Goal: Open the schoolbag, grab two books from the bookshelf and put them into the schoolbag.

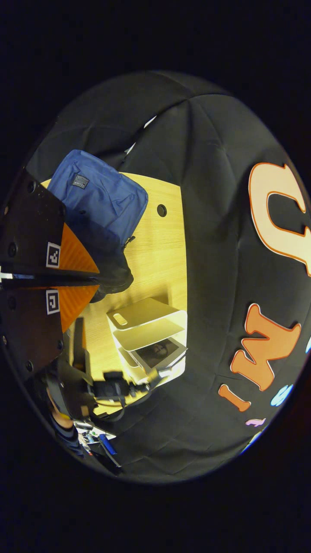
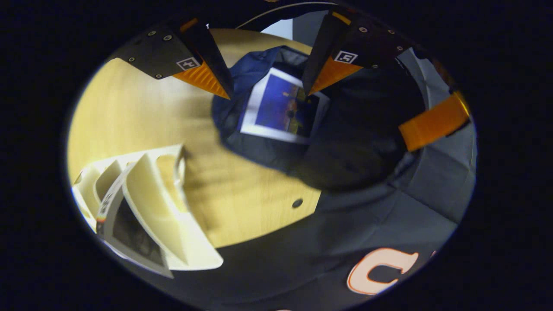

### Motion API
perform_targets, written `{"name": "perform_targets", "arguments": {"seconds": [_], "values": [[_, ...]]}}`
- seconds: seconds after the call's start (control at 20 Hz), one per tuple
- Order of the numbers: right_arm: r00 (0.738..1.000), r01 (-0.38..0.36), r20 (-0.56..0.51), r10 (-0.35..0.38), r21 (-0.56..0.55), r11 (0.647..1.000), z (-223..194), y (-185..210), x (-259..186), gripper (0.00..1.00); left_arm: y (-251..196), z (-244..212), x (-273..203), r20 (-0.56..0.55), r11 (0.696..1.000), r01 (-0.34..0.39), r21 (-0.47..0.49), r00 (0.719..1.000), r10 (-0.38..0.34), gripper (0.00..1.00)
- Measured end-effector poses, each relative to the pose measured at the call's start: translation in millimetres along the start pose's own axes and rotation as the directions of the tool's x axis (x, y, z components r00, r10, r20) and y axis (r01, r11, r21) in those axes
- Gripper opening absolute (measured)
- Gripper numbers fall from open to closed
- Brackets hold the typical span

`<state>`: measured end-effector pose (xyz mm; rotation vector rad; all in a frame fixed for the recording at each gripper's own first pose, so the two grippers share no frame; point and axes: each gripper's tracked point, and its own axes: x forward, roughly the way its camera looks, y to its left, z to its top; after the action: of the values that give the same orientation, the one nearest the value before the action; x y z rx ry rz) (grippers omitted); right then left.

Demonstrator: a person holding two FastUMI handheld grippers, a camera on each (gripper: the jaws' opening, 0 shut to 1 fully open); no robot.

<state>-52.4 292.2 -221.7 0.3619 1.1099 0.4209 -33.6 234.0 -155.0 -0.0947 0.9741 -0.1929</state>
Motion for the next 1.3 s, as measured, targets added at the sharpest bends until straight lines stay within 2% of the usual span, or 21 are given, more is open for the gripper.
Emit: {"name": "perform_targets", "arguments": {"seconds": [0.15,0.25,0.4,0.6,0.7,0.8,1.1,1.2,1.3], "values": [[0.992,0.061,0.107,-0.061,0.008,0.998,33,-30,-30,0.96,-5,-2,5,-0.003,1.0,-0.004,0.0,1.0,0.004,0.05],[0.981,0.105,0.167,-0.098,-0.033,0.994,51,-45,-44,0.96,-8,-3,9,-0.008,1.0,-0.005,-0.001,1.0,0.005,0.05],[0.963,0.163,0.233,-0.136,-0.098,0.982,77,-59,-70,0.96,-11,-5,9,-0.009,1.0,-0.01,-0.005,1.0,0.01,0.05],[0.943,0.215,0.287,-0.17,-0.131,0.968,110,-78,-89,0.96,-10,-9,3,-0.008,1.0,-0.018,-0.007,1.0,0.018,0.04],[0.94,0.214,0.293,-0.174,-0.108,0.971,126,-86,-101,0.96,-4,-10,0,-0.003,0.999,-0.033,-0.01,0.999,0.033,0.05],[0.928,0.259,0.301,-0.22,-0.098,0.961,144,-105,-104,0.96,-3,-14,-2,-0.008,0.999,-0.03,-0.019,1.0,0.03,0.04],[0.898,0.4,0.294,-0.329,-0.229,0.887,196,-142,-112,0.96,3,-15,-15,-0.016,0.999,-0.042,0.007,0.999,0.042,0.04],[0.906,0.399,0.262,-0.333,-0.26,0.88,212,-146,-104,0.96,8,-16,-21,-0.022,0.999,-0.045,0.019,0.999,0.046,0.04],[0.928,0.362,0.2,-0.316,-0.268,0.893,217,-147,-89,0.96,13,-16,-28,-0.019,0.998,-0.054,0.027,0.998,0.054,0.05]]}}
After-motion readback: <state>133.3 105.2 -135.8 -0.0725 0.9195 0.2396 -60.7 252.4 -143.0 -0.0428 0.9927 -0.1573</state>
